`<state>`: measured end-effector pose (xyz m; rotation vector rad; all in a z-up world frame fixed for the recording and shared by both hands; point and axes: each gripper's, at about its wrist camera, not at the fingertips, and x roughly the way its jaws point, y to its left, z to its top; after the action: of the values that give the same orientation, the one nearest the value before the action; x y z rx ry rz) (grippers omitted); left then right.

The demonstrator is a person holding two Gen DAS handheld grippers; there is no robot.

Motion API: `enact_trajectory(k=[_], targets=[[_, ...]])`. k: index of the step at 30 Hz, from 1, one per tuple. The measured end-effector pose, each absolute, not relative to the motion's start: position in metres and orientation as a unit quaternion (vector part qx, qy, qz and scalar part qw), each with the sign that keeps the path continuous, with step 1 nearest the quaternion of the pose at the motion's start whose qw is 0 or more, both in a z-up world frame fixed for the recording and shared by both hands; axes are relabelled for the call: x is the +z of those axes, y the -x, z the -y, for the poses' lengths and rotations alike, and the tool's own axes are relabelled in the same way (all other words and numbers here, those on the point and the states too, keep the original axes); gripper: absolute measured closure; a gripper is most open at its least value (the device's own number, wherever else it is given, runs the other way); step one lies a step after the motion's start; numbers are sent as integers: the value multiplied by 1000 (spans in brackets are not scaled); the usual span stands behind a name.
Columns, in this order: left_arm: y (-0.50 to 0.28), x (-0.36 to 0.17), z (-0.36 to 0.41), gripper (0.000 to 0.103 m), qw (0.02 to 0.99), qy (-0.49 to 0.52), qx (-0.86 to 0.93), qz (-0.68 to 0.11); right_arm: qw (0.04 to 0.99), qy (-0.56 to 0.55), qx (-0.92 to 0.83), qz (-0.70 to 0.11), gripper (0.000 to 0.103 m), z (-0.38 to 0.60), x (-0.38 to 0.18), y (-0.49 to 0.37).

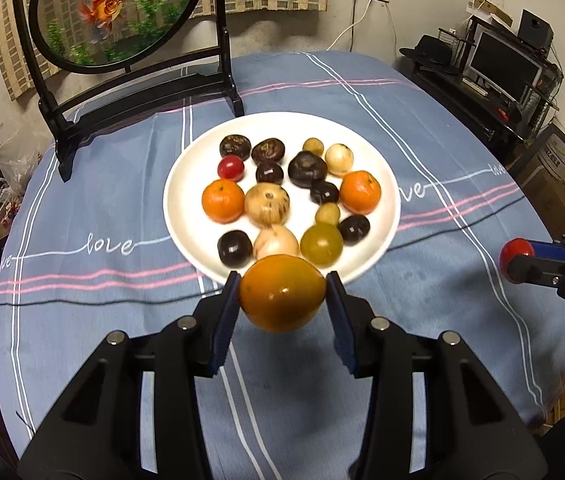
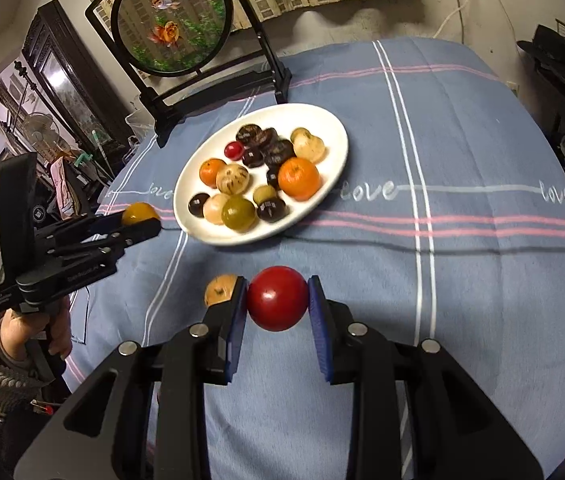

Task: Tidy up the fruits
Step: 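Carry both fruits over the plate and open both tools to release them, then grasp the last dark brown mottled fruit with the left tool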

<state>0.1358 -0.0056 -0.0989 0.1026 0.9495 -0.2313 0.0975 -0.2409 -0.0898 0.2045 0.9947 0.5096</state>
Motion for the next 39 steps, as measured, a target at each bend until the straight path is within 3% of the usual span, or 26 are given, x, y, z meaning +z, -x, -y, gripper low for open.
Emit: enact_trajectory(k=[15,18,20,27,30,32,39], targets=[[-222,-133,-16,59,869,11,-100,-485,835,-27,285,-470,72,154,-108,-221],[-214,-129,-36,57,869,47,-103,-482,831,-21,291,-474,72,149,-115,-226],[-197,-127,-50,49,870,56,-104,-479,829,-31,294,-476,72,151,-119,-226],[-166,-150,-64,48,856,69,-92,-504,822,-48,293,-486,72,153,-130,-232],[-165,-150,-60,46,857,76,-94,-501,811,-55,288,-506,67,153,-135,-238],[-163,-150,-57,43,856,76,-95,-503,818,-70,291,-491,42,157,-128,-236],[-132,-152,-54,42,845,65,-107,-520,836,-71,276,-469,42,179,-109,-215]])
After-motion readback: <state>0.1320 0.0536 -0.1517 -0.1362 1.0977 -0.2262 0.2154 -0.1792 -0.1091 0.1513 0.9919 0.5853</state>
